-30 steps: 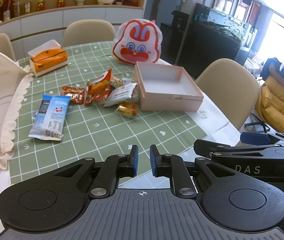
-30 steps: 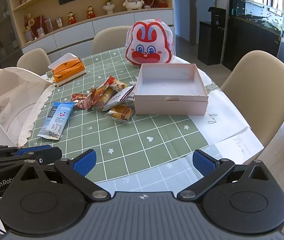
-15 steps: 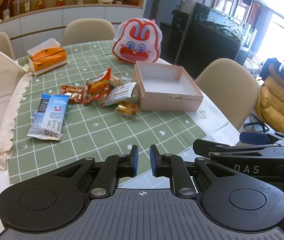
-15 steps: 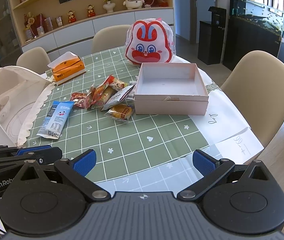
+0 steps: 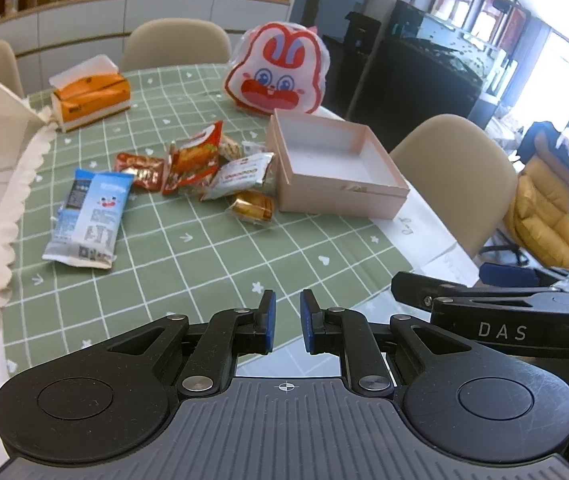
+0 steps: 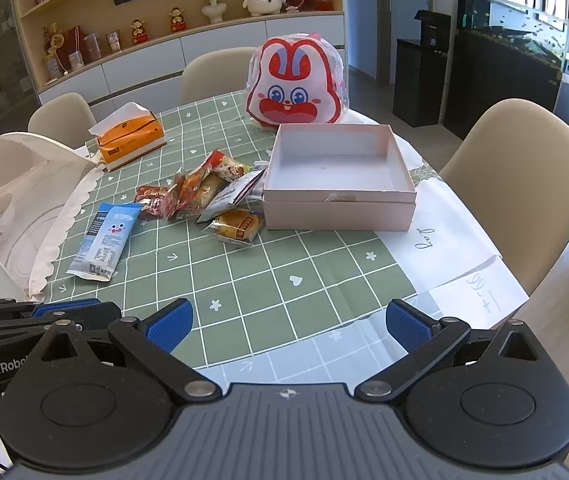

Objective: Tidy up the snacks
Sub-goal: 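Grasp the blue-white biscuit pack with right tool while left tool grasps small candy bag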

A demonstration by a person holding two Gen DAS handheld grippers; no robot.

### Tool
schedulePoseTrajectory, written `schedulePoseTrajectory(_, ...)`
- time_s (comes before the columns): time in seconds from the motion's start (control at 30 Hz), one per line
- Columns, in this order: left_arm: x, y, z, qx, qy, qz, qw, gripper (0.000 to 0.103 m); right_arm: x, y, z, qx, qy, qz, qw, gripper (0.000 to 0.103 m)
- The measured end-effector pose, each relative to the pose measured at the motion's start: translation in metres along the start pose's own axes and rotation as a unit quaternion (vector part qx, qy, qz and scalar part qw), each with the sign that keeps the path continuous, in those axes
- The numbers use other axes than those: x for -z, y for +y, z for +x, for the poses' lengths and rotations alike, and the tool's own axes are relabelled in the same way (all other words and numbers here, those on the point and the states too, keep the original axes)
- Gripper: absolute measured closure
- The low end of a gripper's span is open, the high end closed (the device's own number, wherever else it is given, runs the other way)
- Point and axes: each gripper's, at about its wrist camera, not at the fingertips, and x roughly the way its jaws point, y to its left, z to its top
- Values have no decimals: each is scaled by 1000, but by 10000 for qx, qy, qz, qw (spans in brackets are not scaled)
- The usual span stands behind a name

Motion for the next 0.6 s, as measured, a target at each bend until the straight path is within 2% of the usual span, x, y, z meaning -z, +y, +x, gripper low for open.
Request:
schedulePoseTrajectory(0.1, -3, 18, 8, 652, -30, -193, 9977, 85, -1, 2, 11, 0, 58, -9, 10000, 0)
schedulePoseTrajectory(0.13, -4, 23, 11, 761, 21, -287, 9967, 85, -2, 2, 16, -13, 74, 3, 10000, 0)
schedulePoseTrajectory(0.2, -6, 34, 19, 484, 94, -409, 9979, 85, -2, 2, 30, -50, 162, 85, 9998, 0)
schedulePoseTrajectory(0.27, -11, 47, 31, -127, 218, -538, 9982, 85, -1, 1, 46, -160, 254, 203, 9993, 0)
schedulePoseTrajectory(0.3, -14, 56, 36, -243, 266, -571, 9977, 85, 0, 0, 54, -218, 298, 272, 9989, 0)
schedulePoseTrajectory(0.4, -22, 95, 50, -31, 131, -665, 9977, 85, 0, 2, 75, -549, 233, 439, 9973, 0)
schedulePoseTrajectory(0.47, -30, 126, 60, -56, 97, -801, 9967, 85, -2, 6, 86, -671, 68, 361, 9971, 0)
schedulePoseTrajectory(0.6, -46, 182, 80, -743, 148, -1091, 9911, 85, -10, 29, 111, -628, -129, -186, 9978, 0)
